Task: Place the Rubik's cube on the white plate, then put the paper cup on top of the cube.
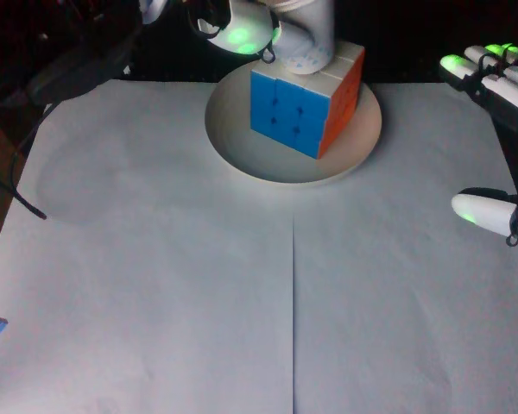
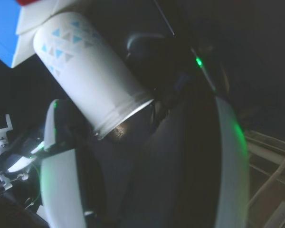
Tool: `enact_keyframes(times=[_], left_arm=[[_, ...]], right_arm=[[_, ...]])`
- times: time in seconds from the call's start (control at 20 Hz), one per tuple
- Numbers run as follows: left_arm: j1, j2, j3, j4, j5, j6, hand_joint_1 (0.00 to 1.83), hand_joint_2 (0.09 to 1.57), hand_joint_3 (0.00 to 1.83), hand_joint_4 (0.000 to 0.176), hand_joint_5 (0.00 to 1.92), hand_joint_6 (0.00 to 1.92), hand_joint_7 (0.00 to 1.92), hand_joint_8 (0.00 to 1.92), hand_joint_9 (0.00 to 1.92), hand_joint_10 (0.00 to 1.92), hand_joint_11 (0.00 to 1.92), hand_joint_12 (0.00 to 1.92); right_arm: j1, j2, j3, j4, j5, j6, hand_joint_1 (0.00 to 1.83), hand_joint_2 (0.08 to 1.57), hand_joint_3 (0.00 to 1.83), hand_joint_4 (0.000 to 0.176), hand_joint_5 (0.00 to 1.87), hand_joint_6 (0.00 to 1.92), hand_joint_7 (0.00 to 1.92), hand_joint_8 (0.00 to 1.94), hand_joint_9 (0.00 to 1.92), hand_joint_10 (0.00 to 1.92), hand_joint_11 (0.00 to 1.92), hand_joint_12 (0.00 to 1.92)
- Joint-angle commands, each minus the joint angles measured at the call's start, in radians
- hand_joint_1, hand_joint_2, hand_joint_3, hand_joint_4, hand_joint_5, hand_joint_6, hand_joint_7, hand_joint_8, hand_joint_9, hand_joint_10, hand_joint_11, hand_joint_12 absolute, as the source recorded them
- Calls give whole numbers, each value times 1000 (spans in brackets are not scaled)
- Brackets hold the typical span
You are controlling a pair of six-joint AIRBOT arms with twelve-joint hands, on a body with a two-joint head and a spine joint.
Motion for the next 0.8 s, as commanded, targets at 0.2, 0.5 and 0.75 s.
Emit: enact_keyframes(times=[0.2, 0.5, 0.75], left_arm=[[-16, -6, 3, -14, -94, -5, 825, 1073, 0, 117, 169, 181, 285, 0, 221, 269, 0, 1455], [-16, 16, -13, -25, -129, -6, 642, 1001, 0, 176, 0, 0, 0, 0, 0, 0, 0, 996], [-3, 107, -96, -64, -267, 5, 639, 1042, 7, 176, 0, 0, 0, 0, 0, 0, 0, 0]], right_arm=[[4, -1, 4, -3, 125, 2, 558, 1184, 3, 56, 0, 0, 0, 0, 19, 4, 0, 146], [1, -1, 4, -3, 125, 2, 540, 1172, 0, 64, 0, 0, 0, 0, 5, 3, 0, 127], [1, 1, 2, -3, 125, 2, 544, 1178, 1, 86, 0, 0, 0, 0, 23, 5, 0, 166]])
